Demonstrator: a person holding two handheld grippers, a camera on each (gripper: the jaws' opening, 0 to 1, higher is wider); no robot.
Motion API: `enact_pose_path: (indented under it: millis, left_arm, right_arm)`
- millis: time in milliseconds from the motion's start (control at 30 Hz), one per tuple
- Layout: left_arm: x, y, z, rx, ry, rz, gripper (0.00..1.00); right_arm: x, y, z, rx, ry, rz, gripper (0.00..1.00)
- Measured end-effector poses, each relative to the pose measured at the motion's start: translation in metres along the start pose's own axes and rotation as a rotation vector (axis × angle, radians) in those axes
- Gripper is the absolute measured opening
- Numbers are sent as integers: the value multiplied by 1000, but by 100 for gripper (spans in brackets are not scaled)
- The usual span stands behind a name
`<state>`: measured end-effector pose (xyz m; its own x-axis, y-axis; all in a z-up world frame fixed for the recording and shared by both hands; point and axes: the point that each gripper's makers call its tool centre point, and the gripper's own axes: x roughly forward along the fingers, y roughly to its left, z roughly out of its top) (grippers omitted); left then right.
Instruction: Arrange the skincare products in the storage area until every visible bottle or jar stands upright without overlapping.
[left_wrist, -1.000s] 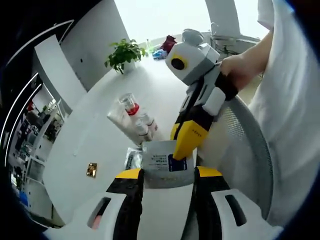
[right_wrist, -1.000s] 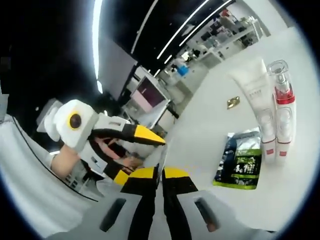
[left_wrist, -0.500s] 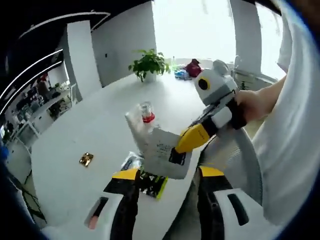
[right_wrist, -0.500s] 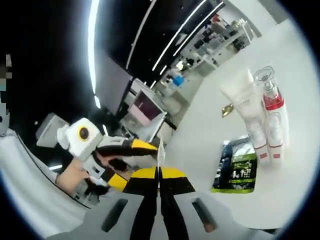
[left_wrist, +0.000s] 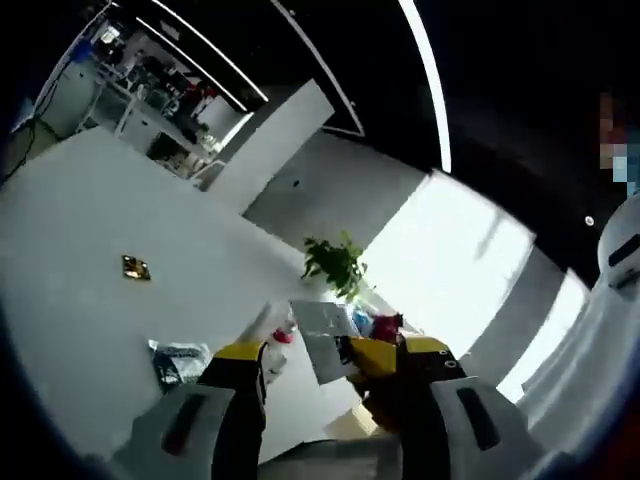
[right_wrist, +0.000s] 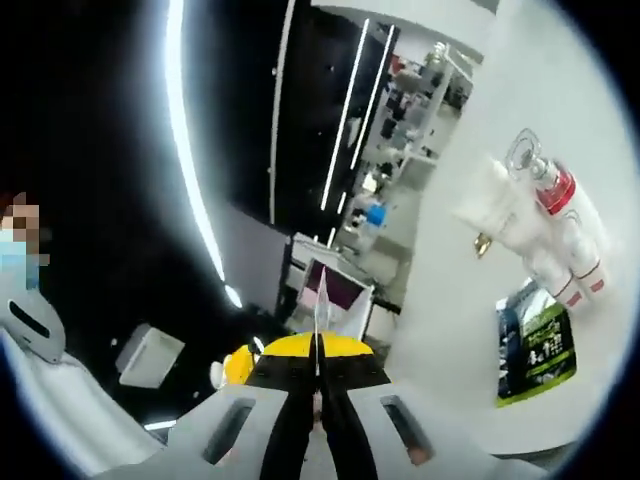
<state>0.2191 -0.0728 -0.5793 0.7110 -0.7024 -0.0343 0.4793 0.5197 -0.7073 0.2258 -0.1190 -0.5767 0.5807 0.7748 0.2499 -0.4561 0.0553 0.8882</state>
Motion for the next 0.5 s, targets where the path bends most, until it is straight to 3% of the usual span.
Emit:
enact_pose_path:
  millis: [133,300,400,500]
  left_arm:
    - [6,-8,-3,-119,-45,-29,41]
    - [12,-12,-9,-147,-54,-29,33]
    - [14,-14,-4,-168,-114,-26,23]
    - [14,-12,4,-215,-187,-17,14]
  right_arm:
    - [5,5,0,39,-70,39,1]
    - [11,8,-3,53,-124,60,1]
    - [13,10,-4,36,-138,68,1]
    - [13,7,3,100,-218,69,1]
